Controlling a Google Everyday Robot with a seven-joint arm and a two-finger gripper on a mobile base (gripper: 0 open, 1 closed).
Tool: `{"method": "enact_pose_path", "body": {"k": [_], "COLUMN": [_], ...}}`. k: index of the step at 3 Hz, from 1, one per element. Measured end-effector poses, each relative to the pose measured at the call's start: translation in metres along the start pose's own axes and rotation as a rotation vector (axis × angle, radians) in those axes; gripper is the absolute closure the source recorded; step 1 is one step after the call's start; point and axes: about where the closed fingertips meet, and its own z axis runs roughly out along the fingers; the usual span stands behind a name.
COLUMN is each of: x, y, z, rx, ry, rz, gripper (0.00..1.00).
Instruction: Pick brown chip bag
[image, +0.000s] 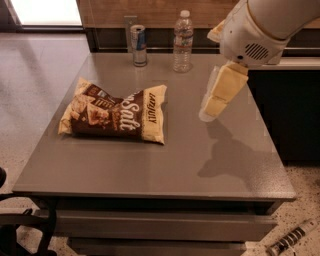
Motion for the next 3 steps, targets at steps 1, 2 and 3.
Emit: {"method": "enact_pose_path", "body": {"k": [1, 2, 3], "x": [-0.048, -0.088, -0.121], "y": [-0.005, -0.001, 0.014], "z": [0.031, 0.056, 0.085], "rx": [-0.015, -0.037, -0.086], "ry": [-0.082, -0.117, -0.106], "rz": [-0.034, -0.066, -0.084], "gripper": [0.0, 0.0, 0.0]}}
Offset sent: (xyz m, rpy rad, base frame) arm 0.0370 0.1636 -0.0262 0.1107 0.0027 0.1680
